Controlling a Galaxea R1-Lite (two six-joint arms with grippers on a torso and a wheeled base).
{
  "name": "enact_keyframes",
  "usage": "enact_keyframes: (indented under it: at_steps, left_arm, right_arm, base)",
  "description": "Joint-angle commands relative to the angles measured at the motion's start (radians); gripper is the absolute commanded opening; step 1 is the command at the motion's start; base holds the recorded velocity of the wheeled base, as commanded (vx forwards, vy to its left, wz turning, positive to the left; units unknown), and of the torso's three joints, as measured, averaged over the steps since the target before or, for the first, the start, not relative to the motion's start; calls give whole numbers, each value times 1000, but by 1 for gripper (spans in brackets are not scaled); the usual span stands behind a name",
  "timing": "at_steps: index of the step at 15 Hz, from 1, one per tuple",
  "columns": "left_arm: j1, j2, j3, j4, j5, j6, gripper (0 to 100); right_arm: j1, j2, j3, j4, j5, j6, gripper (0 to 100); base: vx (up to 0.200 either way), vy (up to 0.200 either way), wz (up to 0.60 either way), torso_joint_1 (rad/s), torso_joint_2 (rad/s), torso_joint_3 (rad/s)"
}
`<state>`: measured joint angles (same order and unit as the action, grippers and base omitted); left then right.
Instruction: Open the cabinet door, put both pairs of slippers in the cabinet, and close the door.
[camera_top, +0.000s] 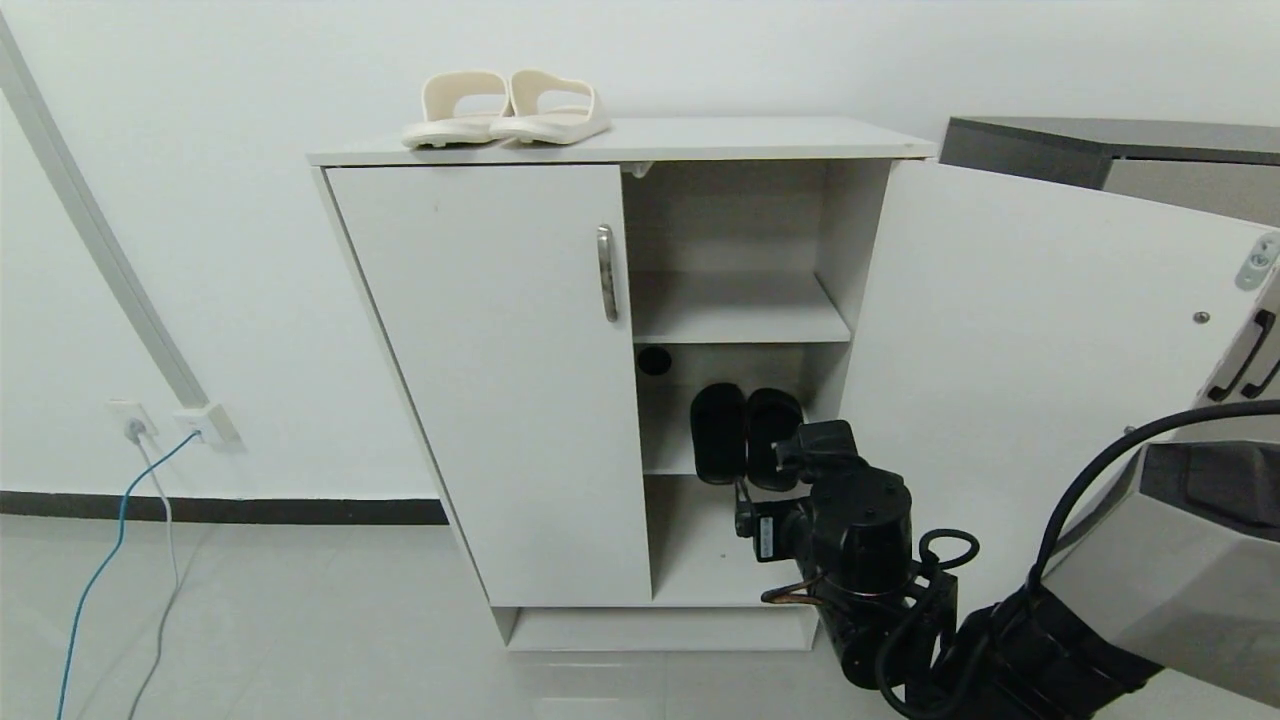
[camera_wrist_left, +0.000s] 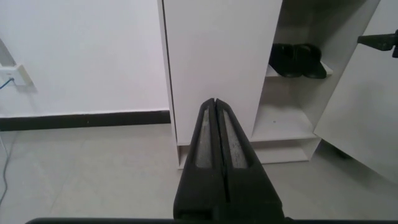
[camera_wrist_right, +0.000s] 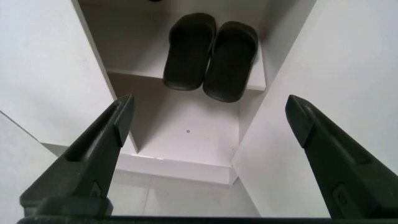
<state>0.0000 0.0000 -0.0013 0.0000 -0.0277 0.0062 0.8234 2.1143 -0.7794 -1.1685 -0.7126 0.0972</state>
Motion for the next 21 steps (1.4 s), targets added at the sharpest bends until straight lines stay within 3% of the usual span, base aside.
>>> enact_keyframes:
  at_steps: [1,21]
  left_arm:
    - [0,2,0,0,0,0,0]
    - [0,2,0,0,0,-2,0]
  right_arm:
    - [0,6,0,0,1,-1,100]
    - [0,6,12,-14,1,-7,100]
  base:
    - [0,0,0,0,0,0]
    - [0,200,0,4,0,3]
